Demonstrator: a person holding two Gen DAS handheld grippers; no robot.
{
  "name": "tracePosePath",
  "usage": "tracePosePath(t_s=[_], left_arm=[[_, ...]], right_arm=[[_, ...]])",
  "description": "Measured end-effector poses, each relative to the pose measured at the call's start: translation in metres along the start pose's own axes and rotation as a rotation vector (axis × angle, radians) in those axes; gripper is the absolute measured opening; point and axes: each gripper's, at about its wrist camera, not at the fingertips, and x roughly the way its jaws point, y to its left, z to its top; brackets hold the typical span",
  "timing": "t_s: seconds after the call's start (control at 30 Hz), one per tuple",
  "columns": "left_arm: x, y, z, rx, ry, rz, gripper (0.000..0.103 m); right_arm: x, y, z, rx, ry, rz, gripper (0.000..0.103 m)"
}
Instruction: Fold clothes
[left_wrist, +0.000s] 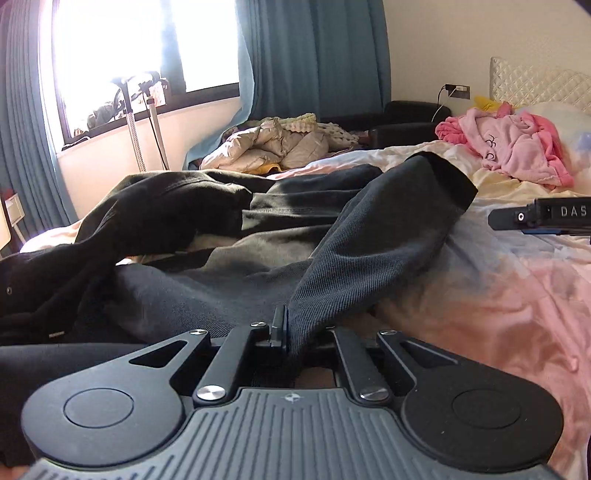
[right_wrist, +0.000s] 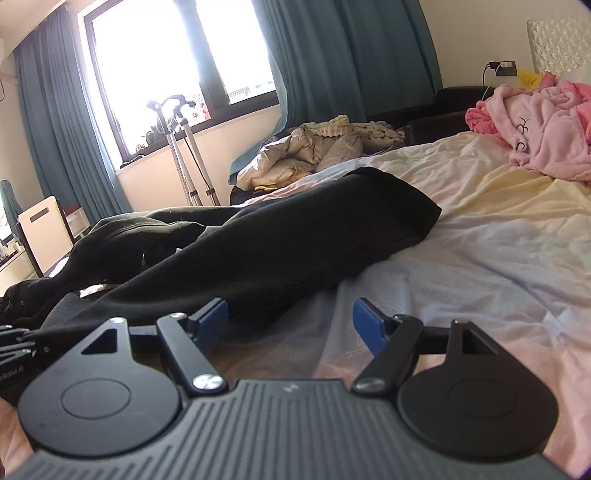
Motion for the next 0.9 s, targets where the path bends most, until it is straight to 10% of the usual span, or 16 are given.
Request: tracePosePath(t_s=[0.27,0.5,0.9], left_arm=[[-0.009,0.015,0.0,-0.19,-0.038,-0.001,0.007],[-0.008,0.058,-0.013,-0.558,-0.047,-0.087,0.007],[0.004,0.068,-0.018,-0.625,-0.047,-0.079,0.007]], right_arm=[[0.012,-0.014,0.005,0.086,0.01,0.054,0.075],[0.059,-0.067,0.028,0.309,0.004,0.064,0.075],[0.15,-0.186,0.047,0.515,0.027,0.032,0.064]])
